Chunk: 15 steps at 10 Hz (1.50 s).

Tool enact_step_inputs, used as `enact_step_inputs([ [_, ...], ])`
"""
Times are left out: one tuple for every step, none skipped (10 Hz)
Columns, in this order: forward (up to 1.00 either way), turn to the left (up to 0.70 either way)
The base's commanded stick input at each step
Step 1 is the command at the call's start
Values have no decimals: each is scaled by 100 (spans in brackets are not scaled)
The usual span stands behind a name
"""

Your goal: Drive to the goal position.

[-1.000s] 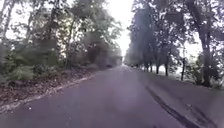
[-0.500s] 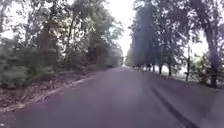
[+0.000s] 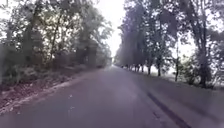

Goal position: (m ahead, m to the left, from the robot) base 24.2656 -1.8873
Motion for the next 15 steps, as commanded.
enact_step_inputs([
  [100, 0],
  [100, 0],
  [100, 0],
  [100, 0],
  [100, 0],
  [100, 0],
  [100, 0],
  [100, 0],
  [100, 0],
  [100, 0],
  [100, 0],
  [100, -11],
  [100, -29],
  [100, -38],
  [100, -40],
])
